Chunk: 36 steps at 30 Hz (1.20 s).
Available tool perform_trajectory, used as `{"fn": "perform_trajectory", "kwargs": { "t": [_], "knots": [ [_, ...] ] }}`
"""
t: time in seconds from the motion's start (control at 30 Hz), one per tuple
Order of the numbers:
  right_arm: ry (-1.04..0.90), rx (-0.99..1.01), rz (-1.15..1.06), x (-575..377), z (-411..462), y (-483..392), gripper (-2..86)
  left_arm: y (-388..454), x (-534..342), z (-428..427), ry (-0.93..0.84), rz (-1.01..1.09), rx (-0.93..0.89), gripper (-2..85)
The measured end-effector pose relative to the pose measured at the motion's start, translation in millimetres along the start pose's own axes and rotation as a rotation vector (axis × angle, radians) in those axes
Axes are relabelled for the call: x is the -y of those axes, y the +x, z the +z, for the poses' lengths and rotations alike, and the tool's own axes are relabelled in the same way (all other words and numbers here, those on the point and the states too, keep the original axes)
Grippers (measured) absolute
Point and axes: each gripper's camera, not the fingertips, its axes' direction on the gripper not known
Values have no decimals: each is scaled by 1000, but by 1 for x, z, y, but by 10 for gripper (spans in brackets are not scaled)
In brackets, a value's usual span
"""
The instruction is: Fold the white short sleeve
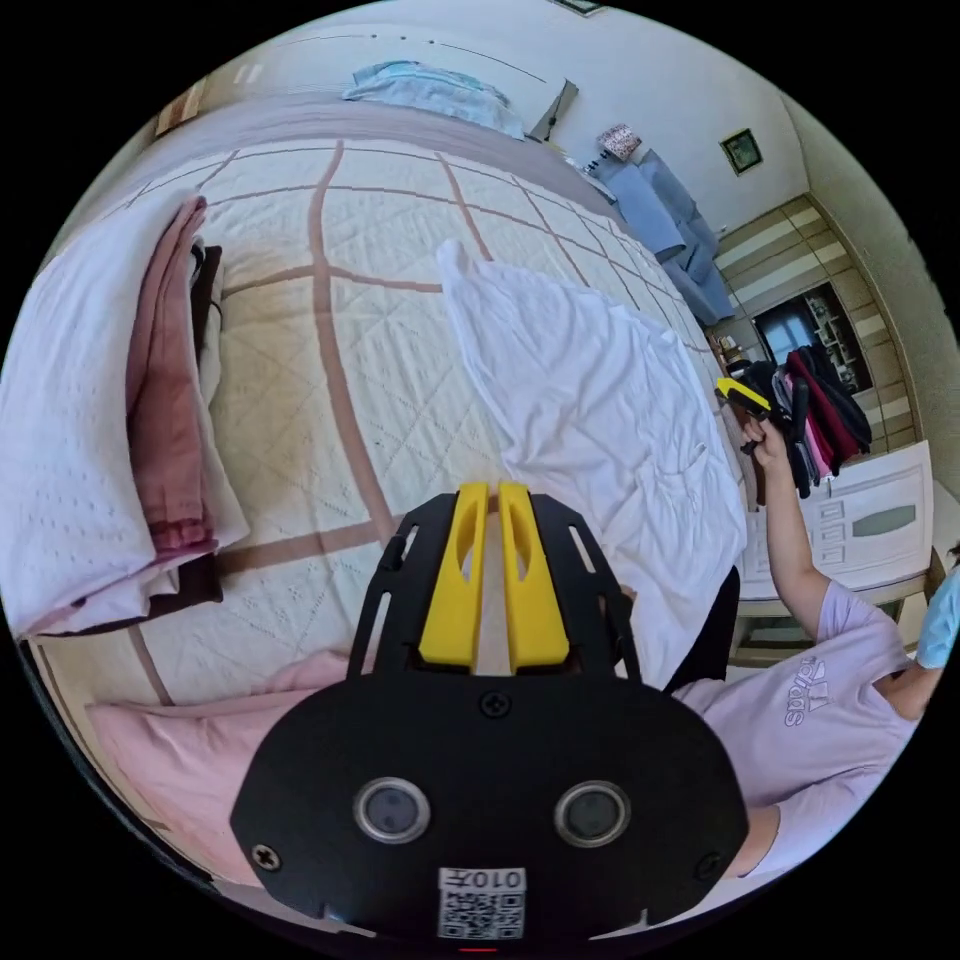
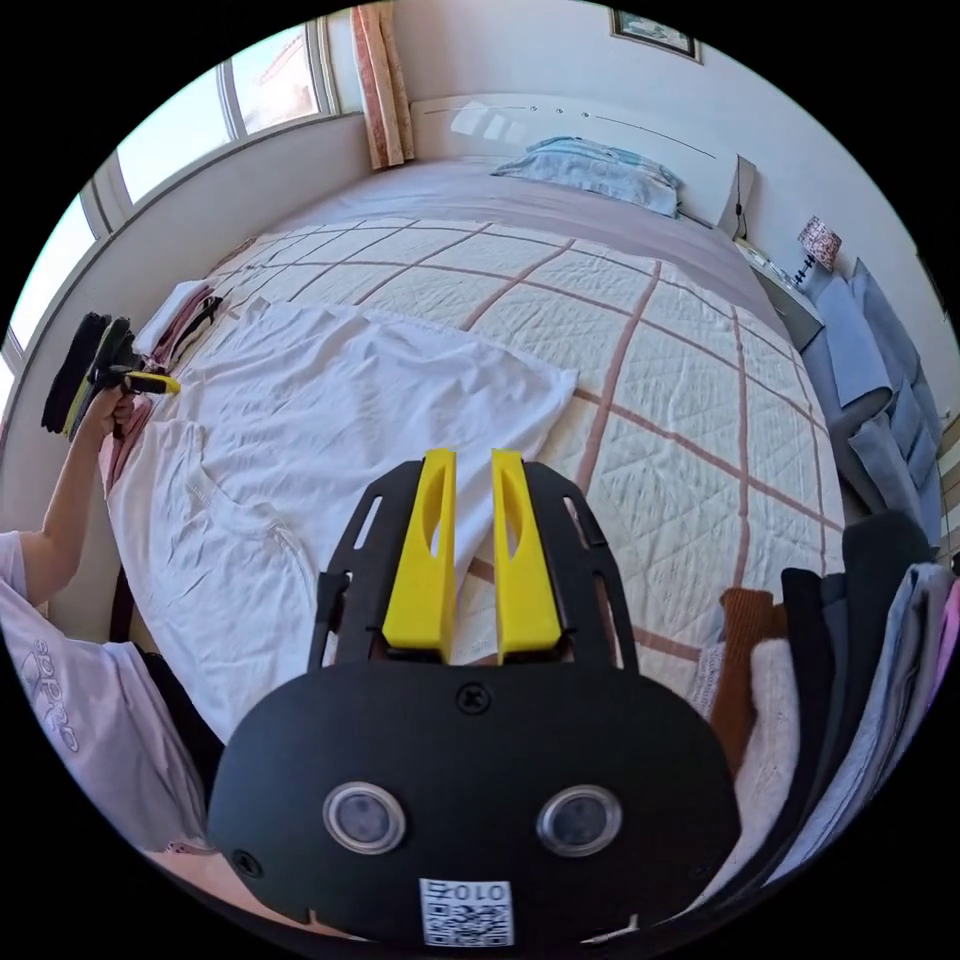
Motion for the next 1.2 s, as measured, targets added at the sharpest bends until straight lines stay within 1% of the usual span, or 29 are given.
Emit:
{"fn": "perform_trajectory", "kwargs": {
  "t": [0.03,0.07,0.1,0.13,0.17,0.2,0.23,0.33,0.4,0.53,0.67,0.73,0.83,0.87,0.9,0.93,0.97,1.0,1.07,1.13,1.17,1.2],
  "knots": [
    [7,-1,-8,2,4,1,55,2,2,-16,97,-16,-12,26],
    [16,-10,-17,6,7,3,56,6,5,-23,145,-14,-11,29],
    [23,-15,-25,10,9,3,58,22,20,-31,197,40,7,34],
    [40,-28,-42,20,11,5,61,39,43,-28,183,91,81,41],
    [47,-47,-63,33,13,6,63,45,57,-23,158,102,137,45],
    [46,-61,-77,41,14,6,65,52,83,-10,108,112,253,53],
    [39,-95,-91,56,17,9,67,51,108,4,78,100,310,59],
    [4,-140,-72,92,26,27,72,40,150,32,52,62,266,66],
    [-22,-121,-38,107,33,42,73,38,165,49,17,57,297,65],
    [-81,-95,-20,123,57,57,71,47,179,73,-16,124,377,44],
    [-209,-141,-46,121,87,54,60,50,176,74,21,157,382,16],
    [-185,-146,-28,119,80,60,45,37,169,59,100,133,286,7],
    [-105,-5,95,114,61,93,40,3,153,35,232,-2,196,1],
    [-94,37,124,112,61,104,39,-2,151,34,233,-13,182,1],
    [-96,54,124,112,63,106,39,-8,150,36,208,-30,189,0],
    [-137,68,128,113,72,109,37,-8,147,37,189,-36,260,-1],
    [-181,63,130,113,80,111,35,-8,146,37,188,-38,293,-1],
    [-179,64,133,112,82,112,35,-7,142,35,214,-38,311,-1],
    [-137,143,199,104,80,126,33,-9,138,29,272,-51,295,-1],
    [-79,198,230,95,72,135,34,-11,135,16,382,-23,204,-1],
    [-35,238,239,88,65,140,35,-11,133,12,404,-29,205,-1],
    [-9,257,238,84,62,142,36,-8,124,3,476,-18,228,-1]
  ]
}}
